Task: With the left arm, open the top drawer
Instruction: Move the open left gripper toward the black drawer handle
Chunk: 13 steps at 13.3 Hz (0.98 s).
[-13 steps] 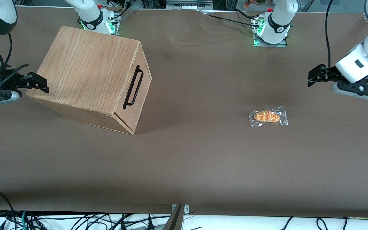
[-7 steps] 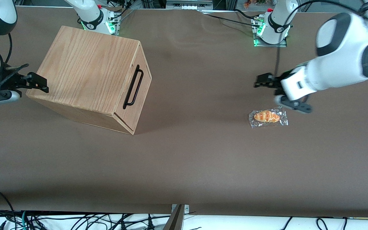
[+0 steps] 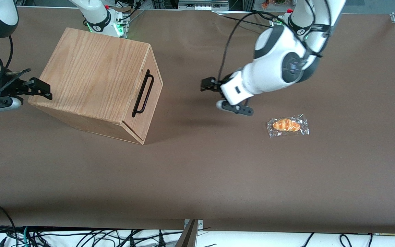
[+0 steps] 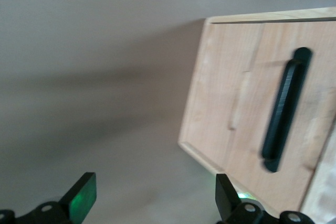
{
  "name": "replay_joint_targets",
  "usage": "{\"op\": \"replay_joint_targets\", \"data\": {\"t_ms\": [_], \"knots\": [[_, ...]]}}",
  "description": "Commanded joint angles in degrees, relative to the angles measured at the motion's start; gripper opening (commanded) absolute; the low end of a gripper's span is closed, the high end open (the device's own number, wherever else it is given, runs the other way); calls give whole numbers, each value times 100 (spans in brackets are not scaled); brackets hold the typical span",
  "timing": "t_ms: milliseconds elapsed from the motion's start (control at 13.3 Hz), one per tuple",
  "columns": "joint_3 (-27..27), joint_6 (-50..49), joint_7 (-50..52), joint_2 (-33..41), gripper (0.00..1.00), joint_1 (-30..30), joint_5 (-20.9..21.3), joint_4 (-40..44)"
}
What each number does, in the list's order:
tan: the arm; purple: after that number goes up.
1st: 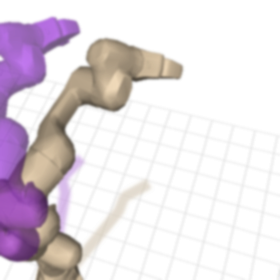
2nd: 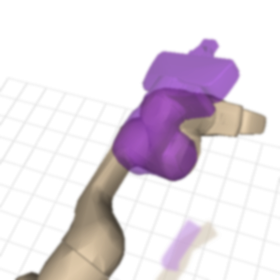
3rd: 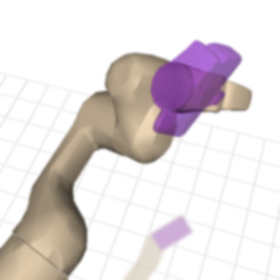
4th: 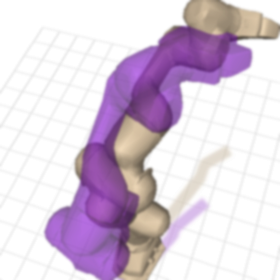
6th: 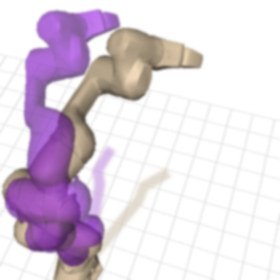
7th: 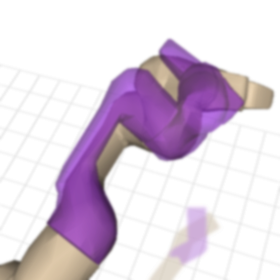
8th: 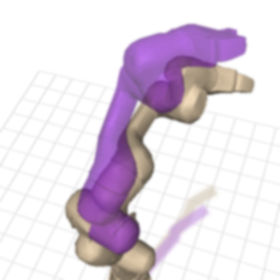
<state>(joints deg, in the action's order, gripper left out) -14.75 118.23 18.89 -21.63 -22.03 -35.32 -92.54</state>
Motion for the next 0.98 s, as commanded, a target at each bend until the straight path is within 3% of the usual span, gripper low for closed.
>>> {"op": "replay_joint_targets", "data": {"t_ms": [0, 301, 601, 751, 902], "knots": [[69, 488, 141, -280, 100, -449, -668, 228], [87, 1263, 684, -754, 100, -1294, -608, 648], [130, 1545, 827, -1237, 100, -1681, -547, 1123], [122, 1729, 862, -1431, 100, -1848, -101, 1212], [130, 1861, 879, -1581, 100, -1893, 77, 1238]]}}
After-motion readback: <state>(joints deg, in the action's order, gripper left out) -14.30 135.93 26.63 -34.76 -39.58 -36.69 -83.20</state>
